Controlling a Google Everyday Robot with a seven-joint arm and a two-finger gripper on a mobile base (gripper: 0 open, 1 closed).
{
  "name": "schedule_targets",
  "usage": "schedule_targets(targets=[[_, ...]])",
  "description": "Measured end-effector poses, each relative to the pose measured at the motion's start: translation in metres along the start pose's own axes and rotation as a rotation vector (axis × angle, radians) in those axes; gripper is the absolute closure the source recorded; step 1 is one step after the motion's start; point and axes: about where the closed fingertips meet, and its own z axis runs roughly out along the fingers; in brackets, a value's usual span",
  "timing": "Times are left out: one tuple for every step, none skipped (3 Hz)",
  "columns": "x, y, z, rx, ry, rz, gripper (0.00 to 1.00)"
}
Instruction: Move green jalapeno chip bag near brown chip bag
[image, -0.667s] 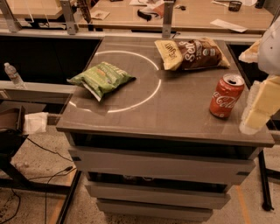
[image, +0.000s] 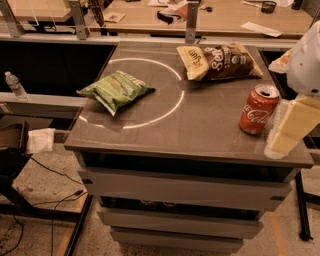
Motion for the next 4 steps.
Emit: schedule_targets(targets=[[-0.015,0.033,0.005,0.087,-0.032,-0.06,0.0],[-0.037,0.047,0.02,0.15,-0.119,-0.137,0.0],[-0.061,0.049,0.035,0.137,-0.228,-0.128,0.0],[-0.069,0.046,0.056,0.056,-0.36,0.024,0.0]])
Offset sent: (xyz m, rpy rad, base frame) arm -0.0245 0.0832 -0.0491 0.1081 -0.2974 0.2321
